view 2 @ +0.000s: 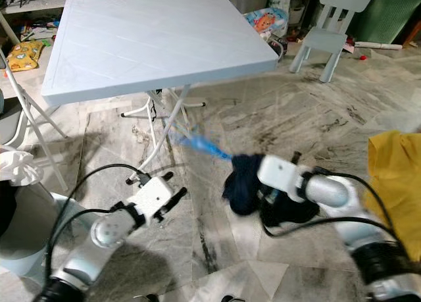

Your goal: Hang hanger

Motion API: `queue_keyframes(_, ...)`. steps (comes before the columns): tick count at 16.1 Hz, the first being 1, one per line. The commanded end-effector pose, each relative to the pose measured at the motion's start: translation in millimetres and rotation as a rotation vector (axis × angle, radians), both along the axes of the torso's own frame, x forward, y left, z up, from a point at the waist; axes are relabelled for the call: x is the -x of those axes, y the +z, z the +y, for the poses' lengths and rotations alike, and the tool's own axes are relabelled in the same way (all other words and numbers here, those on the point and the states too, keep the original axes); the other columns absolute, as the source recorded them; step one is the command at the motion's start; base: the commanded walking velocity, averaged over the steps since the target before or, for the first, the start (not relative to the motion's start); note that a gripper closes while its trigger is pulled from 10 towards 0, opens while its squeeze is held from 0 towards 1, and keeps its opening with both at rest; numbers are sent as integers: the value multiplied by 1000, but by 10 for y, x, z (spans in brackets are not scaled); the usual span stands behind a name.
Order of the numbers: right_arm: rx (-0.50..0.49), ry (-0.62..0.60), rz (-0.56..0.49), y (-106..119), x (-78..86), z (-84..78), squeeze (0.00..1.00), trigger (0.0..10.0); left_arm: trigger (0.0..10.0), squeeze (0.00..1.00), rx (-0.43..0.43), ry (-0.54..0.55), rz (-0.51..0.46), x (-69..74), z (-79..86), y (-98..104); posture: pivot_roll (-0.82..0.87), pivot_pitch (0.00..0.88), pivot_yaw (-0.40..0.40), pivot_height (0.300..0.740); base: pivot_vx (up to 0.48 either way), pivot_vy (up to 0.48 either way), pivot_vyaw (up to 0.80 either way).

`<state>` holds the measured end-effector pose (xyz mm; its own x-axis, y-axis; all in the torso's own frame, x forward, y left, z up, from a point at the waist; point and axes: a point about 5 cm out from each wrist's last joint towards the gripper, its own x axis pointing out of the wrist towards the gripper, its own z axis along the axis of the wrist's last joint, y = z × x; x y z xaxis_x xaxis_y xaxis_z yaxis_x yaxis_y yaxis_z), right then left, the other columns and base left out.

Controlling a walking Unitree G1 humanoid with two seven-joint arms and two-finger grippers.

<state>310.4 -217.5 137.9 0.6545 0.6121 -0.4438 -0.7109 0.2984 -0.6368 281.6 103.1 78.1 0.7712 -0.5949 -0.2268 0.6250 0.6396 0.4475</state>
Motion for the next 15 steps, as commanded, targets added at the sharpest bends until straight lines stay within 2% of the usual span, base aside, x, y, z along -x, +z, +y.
queue_keyframes(1,47,44,43,21,48,-110,0,10000,10000,1000,-17,-97,-14,83,-37,12,16,122,-37,740,0,0,0)
queue_keyframes(4,118,54,76,56,31,-265,0,10000,10000,1000,-33,-201,-9,185,-94,-1,12,123,-38,740,0,0,0)
queue_keyframes(6,127,90,83,75,36,-256,0,10000,10000,1000,-26,-206,-13,180,-107,0,13,123,-39,740,0,0,0)
queue_keyframes(9,17,271,141,202,211,-133,0,10000,10000,1000,-47,-195,-40,121,-42,30,14,126,-41,740,0,0,0)
queue_keyframes(10,7,297,189,215,260,-145,0,10000,10000,1000,-49,-194,-44,116,-30,36,11,127,-40,740,0,0,0)
queue_keyframes(14,-16,326,215,226,314,-146,0,10000,10000,1000,-34,-206,-29,121,-50,33,6,129,-39,740,0,0,0)
queue_keyframes(15,-41,344,223,253,345,-113,0,10000,10000,886,-23,-226,-21,138,-83,34,3,130,-39,740,0,0,0)
